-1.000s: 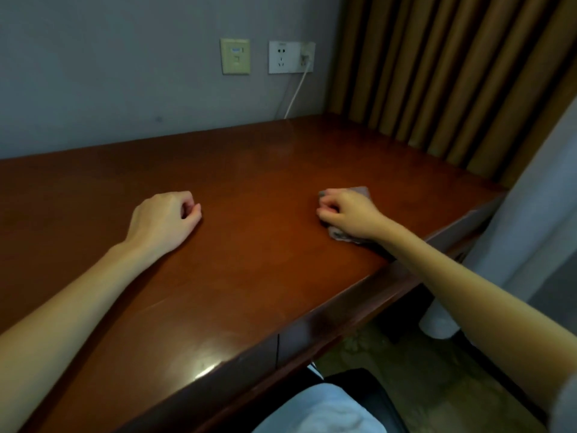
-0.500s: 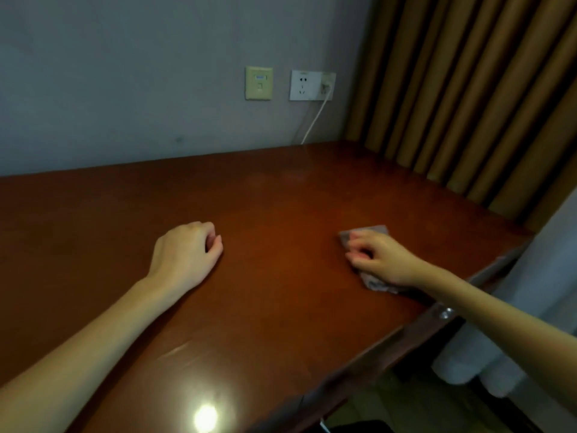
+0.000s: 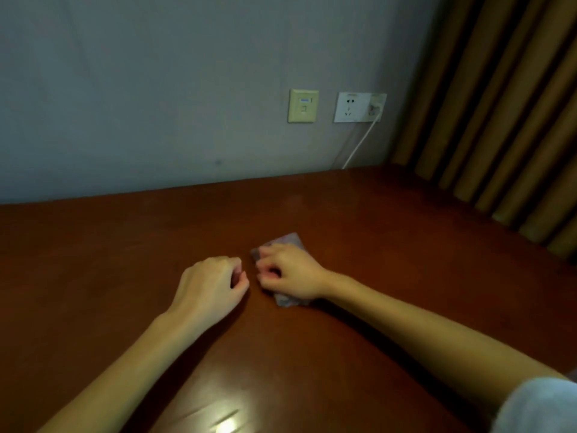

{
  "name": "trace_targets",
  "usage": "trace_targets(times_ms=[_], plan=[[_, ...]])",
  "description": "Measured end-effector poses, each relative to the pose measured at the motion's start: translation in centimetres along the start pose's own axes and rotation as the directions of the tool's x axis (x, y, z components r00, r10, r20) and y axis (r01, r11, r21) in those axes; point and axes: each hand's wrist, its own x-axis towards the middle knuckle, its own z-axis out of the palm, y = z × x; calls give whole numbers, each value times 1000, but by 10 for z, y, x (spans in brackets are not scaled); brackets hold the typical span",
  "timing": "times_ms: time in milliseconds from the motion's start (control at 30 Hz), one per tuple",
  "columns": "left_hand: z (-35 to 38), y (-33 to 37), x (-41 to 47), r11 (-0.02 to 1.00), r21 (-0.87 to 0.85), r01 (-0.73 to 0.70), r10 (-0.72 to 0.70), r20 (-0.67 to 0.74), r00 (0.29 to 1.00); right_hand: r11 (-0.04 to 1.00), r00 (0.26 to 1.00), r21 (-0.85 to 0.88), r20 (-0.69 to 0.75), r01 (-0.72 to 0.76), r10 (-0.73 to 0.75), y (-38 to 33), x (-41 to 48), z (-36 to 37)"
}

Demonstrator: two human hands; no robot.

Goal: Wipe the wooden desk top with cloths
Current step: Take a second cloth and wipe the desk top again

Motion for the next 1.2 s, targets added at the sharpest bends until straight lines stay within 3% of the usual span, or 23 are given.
trace_targets(times_ms=[167,333,467,567,733,833,900,1067,1200], plan=[[5,-16,46,998,-48,26,-26,4,1000,987,1000,162,28,-1,-4,26,-39,-15],[27,-29,92,998,-31,57,-59,-66,996,959,965,155,-71,-238,251,107,-72,-41],[36,-31,101,998,-30,63,-66,-105,992,910,903,125,-130,-395,410,165,-34,-48],[37,-32,100,998,-34,61,-65,-109,992,897,885,81,-145,-434,442,183,30,-38],[36,-33,99,997,-38,71,-75,-107,991,963,960,62,-86,-261,266,129,116,-6],[36,-33,98,996,-43,76,-81,-119,990,989,999,139,-12,-42,44,92,105,7],[37,-33,97,996,-50,71,-77,-124,989,979,1000,201,4,-12,11,100,83,1],[37,-32,100,996,-62,68,-74,-101,992,938,951,236,-115,-253,286,176,57,-28],[35,-30,100,996,-58,75,-81,-97,992,885,869,150,-174,-441,463,221,110,-32]])
